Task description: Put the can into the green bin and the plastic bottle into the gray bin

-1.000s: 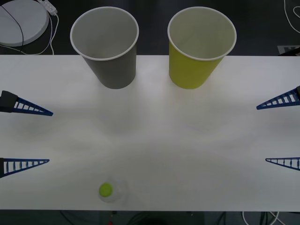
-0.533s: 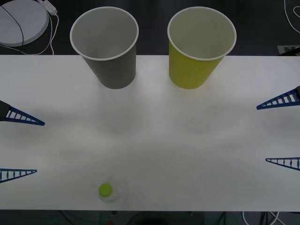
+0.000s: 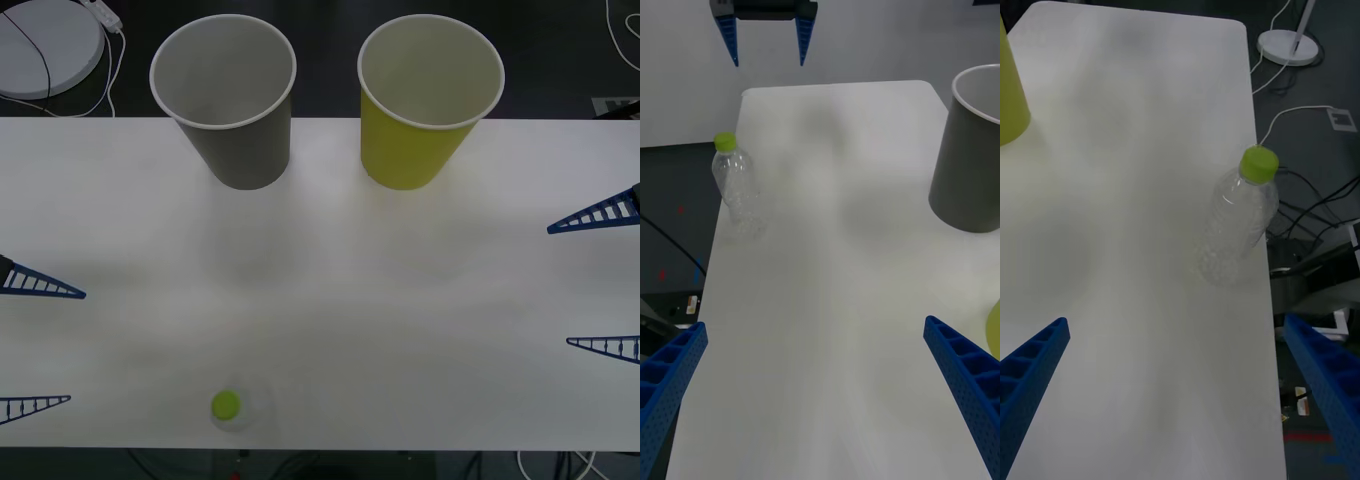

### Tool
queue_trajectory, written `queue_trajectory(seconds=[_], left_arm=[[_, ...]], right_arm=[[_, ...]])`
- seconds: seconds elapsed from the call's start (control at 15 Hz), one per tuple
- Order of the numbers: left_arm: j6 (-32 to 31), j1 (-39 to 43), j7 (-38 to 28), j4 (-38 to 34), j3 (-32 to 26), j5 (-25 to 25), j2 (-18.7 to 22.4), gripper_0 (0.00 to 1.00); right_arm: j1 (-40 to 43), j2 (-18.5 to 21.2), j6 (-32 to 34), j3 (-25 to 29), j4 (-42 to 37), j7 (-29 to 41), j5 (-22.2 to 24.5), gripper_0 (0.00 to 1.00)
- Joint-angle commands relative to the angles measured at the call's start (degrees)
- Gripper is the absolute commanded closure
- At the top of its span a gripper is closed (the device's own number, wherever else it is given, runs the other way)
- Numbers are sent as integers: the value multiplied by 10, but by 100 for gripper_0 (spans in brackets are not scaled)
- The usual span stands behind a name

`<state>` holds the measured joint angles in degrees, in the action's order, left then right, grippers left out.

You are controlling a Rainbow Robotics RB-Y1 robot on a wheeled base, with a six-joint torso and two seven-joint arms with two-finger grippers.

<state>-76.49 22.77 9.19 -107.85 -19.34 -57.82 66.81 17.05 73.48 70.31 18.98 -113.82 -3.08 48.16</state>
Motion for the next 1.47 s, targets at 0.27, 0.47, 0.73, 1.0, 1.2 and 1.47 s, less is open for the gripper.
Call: queue_trajectory(seconds=[0.27, 0.47, 0.73, 1.0, 1.2, 1.47], left_arm=[[10, 45, 70, 18, 8, 7, -26, 0], [10, 41, 137, 64, 56, 42, -29, 0], [10, 30, 209, 114, 107, 72, -29, 0], [9, 13, 251, 155, 149, 89, -49, 0], [9, 14, 260, 158, 156, 76, -84, 0], [5, 11, 260, 158, 158, 43, -120, 0]], right_arm=[[0, 0, 0, 0, 0, 0, 0, 0], [0, 0, 0, 0, 0, 0, 0, 0], [0, 0, 0, 0, 0, 0, 0, 0], [0, 0, 0, 0, 0, 0, 0, 0], [0, 0, 0, 0, 0, 0, 0, 0], [0, 0, 0, 0, 0, 0, 0, 0]])
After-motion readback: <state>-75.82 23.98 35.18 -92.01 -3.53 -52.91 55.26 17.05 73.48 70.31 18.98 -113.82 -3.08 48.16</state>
